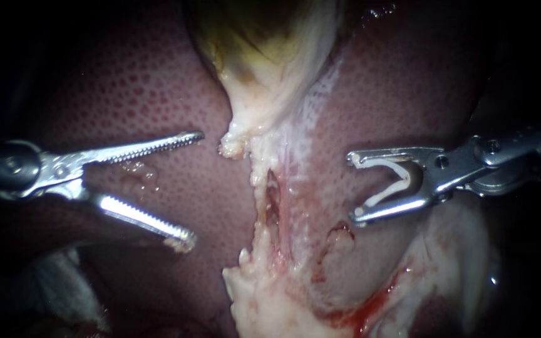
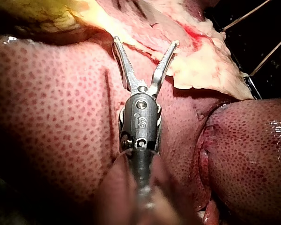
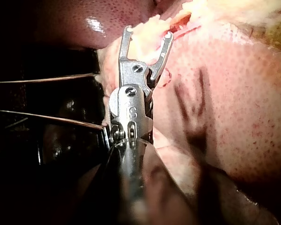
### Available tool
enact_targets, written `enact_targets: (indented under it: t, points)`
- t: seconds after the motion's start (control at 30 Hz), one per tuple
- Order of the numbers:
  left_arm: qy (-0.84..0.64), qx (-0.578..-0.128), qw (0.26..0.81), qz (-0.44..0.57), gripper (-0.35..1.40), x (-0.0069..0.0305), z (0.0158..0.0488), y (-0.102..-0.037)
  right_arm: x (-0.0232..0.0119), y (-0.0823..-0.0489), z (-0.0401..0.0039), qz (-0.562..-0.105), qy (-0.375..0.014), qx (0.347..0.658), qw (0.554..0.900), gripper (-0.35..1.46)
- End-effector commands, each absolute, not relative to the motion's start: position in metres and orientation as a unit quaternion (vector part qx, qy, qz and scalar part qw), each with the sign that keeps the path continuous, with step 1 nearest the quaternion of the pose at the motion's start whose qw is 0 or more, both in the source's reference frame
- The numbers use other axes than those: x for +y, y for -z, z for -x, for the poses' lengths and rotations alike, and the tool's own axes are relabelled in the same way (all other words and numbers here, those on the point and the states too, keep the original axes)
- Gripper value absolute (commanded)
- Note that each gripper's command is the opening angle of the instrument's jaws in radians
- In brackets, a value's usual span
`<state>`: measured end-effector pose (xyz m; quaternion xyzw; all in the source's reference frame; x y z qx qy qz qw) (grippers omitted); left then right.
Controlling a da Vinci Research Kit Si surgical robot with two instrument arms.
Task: Grabbing gallbladder
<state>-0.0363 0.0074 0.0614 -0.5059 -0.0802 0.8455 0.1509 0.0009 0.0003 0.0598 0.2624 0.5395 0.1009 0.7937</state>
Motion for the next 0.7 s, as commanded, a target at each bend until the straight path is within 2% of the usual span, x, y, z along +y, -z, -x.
enact_targets:
  t: [0.03,0.13,0.4,0.7]
  points:
    - [-0.845,-0.081,0.151,0.506,0.94,0.0075,0.0363,-0.0615,0.0003,-0.0598,-0.0009,-0.262,-0.101,0.539,0.794,0.60]
    - [-0.844,-0.084,0.152,0.507,0.93,0.0081,0.0361,-0.0619,0.0003,-0.0598,-0.0009,-0.262,-0.101,0.539,0.794,0.60]
    - [-0.827,-0.120,0.227,0.501,0.86,0.0106,0.0364,-0.0643,0.0004,-0.0599,-0.0009,-0.262,-0.101,0.539,0.794,0.60]
    - [-0.803,-0.156,0.291,0.496,0.56,0.0130,0.0383,-0.0670,0.0004,-0.0599,-0.0010,-0.264,-0.104,0.539,0.793,0.60]
